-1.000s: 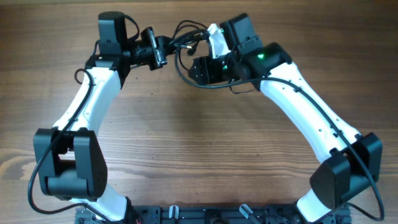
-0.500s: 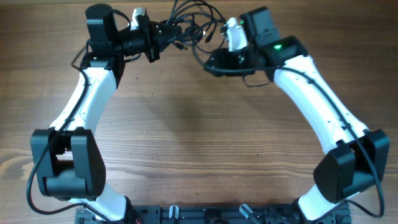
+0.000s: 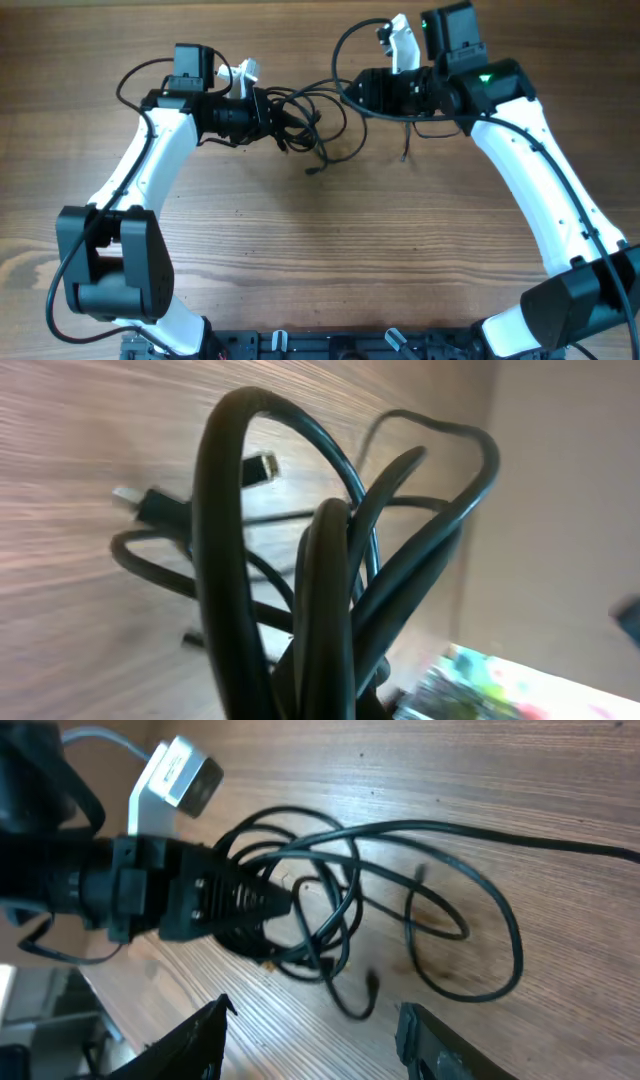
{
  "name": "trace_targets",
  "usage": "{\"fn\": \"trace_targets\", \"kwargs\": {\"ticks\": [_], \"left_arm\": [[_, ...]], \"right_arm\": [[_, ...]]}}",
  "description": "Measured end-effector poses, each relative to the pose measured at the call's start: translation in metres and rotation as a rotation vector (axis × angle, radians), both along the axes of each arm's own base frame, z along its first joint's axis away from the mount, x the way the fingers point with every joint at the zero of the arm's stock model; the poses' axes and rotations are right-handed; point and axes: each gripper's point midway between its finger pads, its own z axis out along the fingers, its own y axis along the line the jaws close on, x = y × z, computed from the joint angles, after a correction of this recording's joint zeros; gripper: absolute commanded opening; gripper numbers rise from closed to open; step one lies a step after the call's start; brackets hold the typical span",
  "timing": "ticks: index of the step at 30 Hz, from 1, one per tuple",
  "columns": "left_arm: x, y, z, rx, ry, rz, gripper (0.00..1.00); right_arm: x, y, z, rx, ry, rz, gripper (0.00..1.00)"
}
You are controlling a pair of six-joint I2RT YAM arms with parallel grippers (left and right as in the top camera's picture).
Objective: Untangle cables
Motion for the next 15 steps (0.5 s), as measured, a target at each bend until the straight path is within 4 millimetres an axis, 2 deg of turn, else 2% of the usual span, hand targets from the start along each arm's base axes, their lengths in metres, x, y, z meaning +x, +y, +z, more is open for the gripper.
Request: {"fn": "trace_targets", "kwargs": {"ticks": [3,6,10,15], "left_arm": [[0.002,0.004,-0.004,0.035,-0.009,0.011,0.04],[0.001,0.001,0.0,0.006,-0.012,-0.006,0.04],[-0.002,-0.001,0.012,-0.086,-0.007,-0.028,0.04],[0.003,0.021,0.028,-0.206,0.035,0.038,0.04]], "right_arm": [[-0.013,0.011,-0.007,-0.04,0.001,0.057,0.56],[-0.022,0.021,-0.022,-0.092,0.015,0.101,0.55],[-0.025,0.02,-0.044,-0.134,0.04,0.129,0.51],[-0.024,0.023,-0.059,-0.165,0.04,0.167,0.49]]}}
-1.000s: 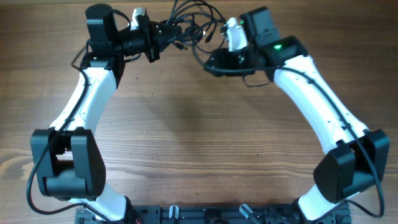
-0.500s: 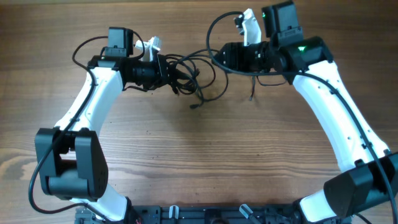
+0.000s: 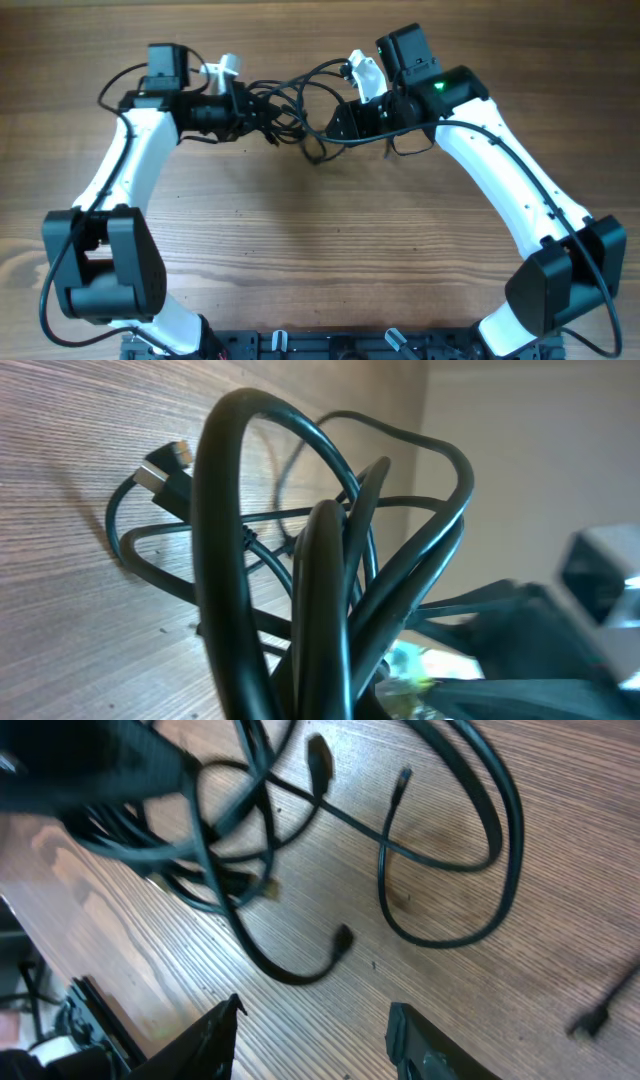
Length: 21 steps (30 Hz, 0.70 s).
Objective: Untangle cables
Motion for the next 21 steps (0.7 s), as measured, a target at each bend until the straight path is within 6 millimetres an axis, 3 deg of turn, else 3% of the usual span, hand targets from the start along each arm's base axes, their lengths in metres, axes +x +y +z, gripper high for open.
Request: {"fn": "trace_targets", "kwargs": {"ticks": [3,8,10,14,21], "left_arm": [[0.002,0.009,0.007,-0.058,0.037,0.033,0.04],[-0.002,0.005,0.018,-0.144,0.096,0.033,0.04],[-0.004,0.004,0.022,-0.172,0.113,0.03,0.04],[-0.005,0.002,0.026,-0.197,0.129,0.025,0.04],[-0.003,0.004,0.02,-0.156,0.094,0.027,0.04]], "right_arm": [[-0.004,0.01,-0.003,-0.007,-0.017,0.048,0.5],[-0.008,0.032,-0.005,0.005,-0.061,0.114,0.48],[-0.006,0.036,-0.008,0.006,-0.071,0.128,0.42],[-0.002,0.039,-0.021,-0.009,-0.068,0.14,0.16],[-0.002,0.028,-0.027,-0.065,-0.036,0.079,0.05]]}}
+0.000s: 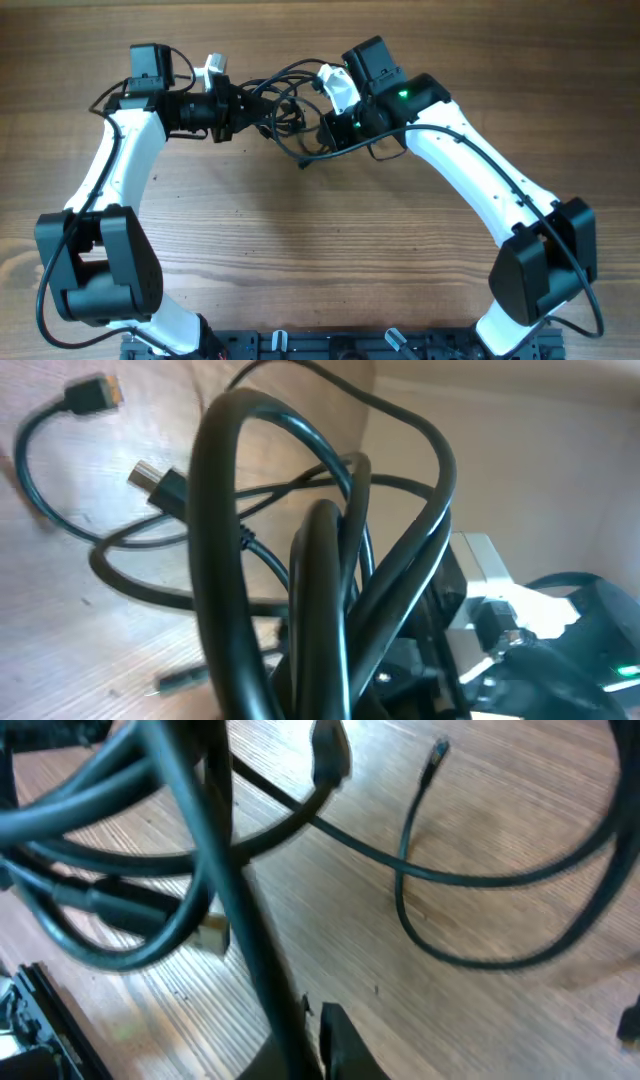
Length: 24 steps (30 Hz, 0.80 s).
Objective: Untangle cables
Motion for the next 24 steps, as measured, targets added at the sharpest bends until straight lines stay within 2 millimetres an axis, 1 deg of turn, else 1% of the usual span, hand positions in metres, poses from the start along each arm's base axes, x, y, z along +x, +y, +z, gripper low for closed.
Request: {"fn": "trace_targets", "kwargs": {"ticks": [2,4,5,7,9,10,12,16,18,21,24], "left_arm": [[0.0,0.002,-0.005,0.049,-0.076,-0.026,0.04],[-0.003,0.003,-0.012,0.097,-0.112,-0.047,0.04],[-0.005,0.005,-0.018,0.138,-0.135,-0.061,0.04],[-0.007,0.006,-0.023,0.174,-0.163,-0.082,0.04],[-0.009,0.005,-0.025,0.197,-0.188,-0.102,0.04],[-0.01,0.002,-0.027,0.208,-0.201,-0.116,0.04],[-0.012,-0.004,-0.028,0.215,-0.212,-0.137,0.04],[-0.021,-0.026,-0.028,0.213,-0.232,-0.201,0.04],[-0.024,-0.034,-0.027,0.206,-0.238,-0.223,0.04],[-0.025,-0.037,-0.021,0.17,-0.252,-0.231,0.04],[-0.022,-0.032,-0.016,0.14,-0.252,-0.213,0.04]], "right_arm": [[-0.003,-0.003,0.01,0.001,-0.006,-0.015,0.04],[-0.004,-0.005,0.024,0.016,-0.034,-0.028,0.04],[-0.005,-0.008,0.047,0.038,-0.086,-0.039,0.04],[-0.003,-0.01,0.07,0.069,-0.146,-0.064,0.04],[0.002,-0.009,0.099,0.12,-0.212,-0.098,0.04],[0.004,-0.008,0.107,0.141,-0.227,-0.111,0.04],[0.009,-0.006,0.112,0.161,-0.237,-0.135,0.04],[0.019,-0.003,0.121,0.197,-0.276,-0.165,0.04],[0.021,-0.003,0.122,0.195,-0.278,-0.176,0.04],[0.021,-0.006,0.116,0.176,-0.265,-0.188,0.04],[0.019,-0.008,0.103,0.143,-0.225,-0.196,0.04]]}}
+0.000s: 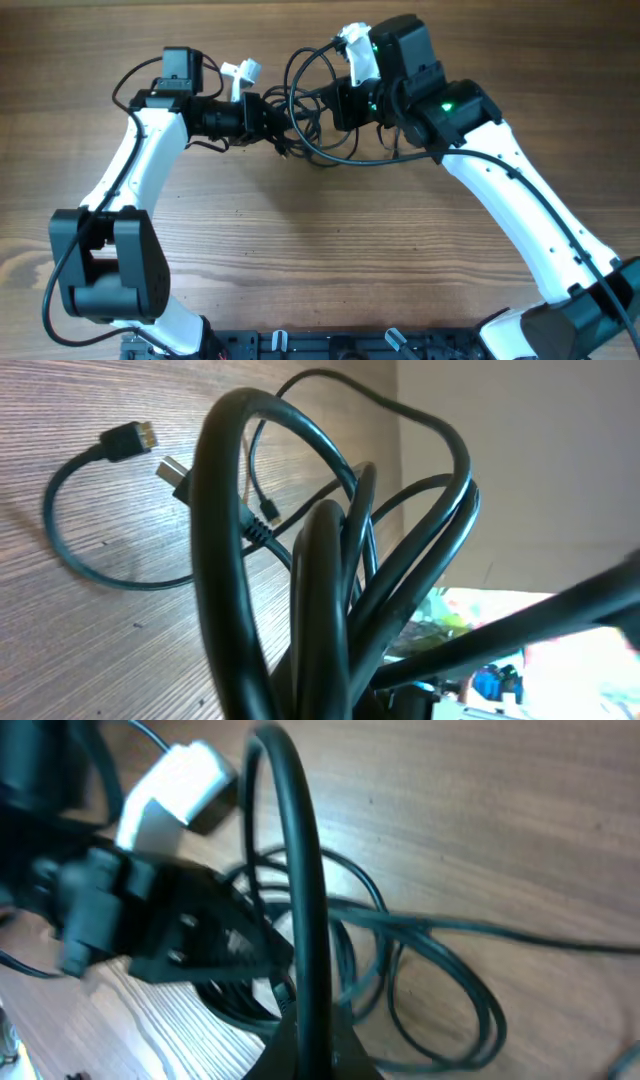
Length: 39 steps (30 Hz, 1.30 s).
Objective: Untangle cables
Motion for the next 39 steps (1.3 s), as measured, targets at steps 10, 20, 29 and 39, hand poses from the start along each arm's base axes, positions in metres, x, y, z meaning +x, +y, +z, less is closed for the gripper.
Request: {"fn": "trace_targets", "kwargs": {"ticks": [10,20,29,39], "left_arm": [[0.002,0.007,0.004,-0.028,0.014,0.021,0.04],[0.006,0.014,-0.002,0.008,0.014,0.045,0.04],[0.01,0.021,-0.007,0.045,0.022,0.076,0.04],[0.001,0.004,0.016,-0.104,0.075,0.034,0.04]], "right_arm": [[0.001,0.007,-0.025,-0.033,0.055,0.01,0.04],[-0.008,0.038,-0.039,-0.049,0.052,0.064,0.04],[-0.002,0.064,-0.043,0.003,0.052,0.009,0.05],[0.017,0.063,-0.055,0.022,0.082,-0.139,0.37]]}}
